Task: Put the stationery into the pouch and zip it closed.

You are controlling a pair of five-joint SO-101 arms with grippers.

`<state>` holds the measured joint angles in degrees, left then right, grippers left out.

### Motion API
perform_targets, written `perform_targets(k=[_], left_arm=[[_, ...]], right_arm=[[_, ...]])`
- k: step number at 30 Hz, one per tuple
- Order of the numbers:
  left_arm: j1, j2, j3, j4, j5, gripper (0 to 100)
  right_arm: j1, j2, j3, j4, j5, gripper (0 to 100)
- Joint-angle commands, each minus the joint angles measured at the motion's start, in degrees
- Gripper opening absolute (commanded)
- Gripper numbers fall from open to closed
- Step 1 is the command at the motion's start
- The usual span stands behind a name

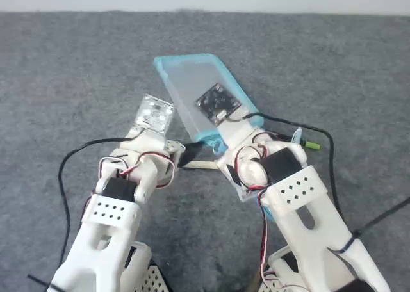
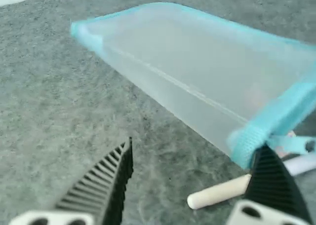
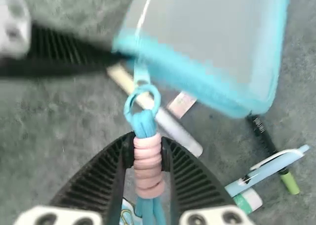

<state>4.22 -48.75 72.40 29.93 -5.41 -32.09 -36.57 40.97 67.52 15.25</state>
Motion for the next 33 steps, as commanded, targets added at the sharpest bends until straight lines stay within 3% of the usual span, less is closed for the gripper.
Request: perform_targets(k=[1, 14, 20, 26, 33], left_arm=[[-2.29, -0.09, -3.56, -2.29, 1.14, 35], [-4.92, 0.18, -4.26, -2.37, 2.99, 35], [-3.96, -0.09, -4.0, -1.67, 2.9, 35], [2.02, -1.58, -4.09, 3.96, -0.18, 35], [5.98, -23.03, -1.01, 15.3, -0.09, 36]], right_arm=[[0.04, -2.59, 3.43, -1.54, 2.55, 0.6], [9.8, -1.89, 5.63, -4.88, 6.59, 0.6], [6.81, -2.51, 2.81, -2.95, 3.78, 0.6], [4.88, -1.89, -12.84, 4.97, 1.76, 0.6], [0.57, -1.89, -15.12, 7.69, -1.14, 0.6]])
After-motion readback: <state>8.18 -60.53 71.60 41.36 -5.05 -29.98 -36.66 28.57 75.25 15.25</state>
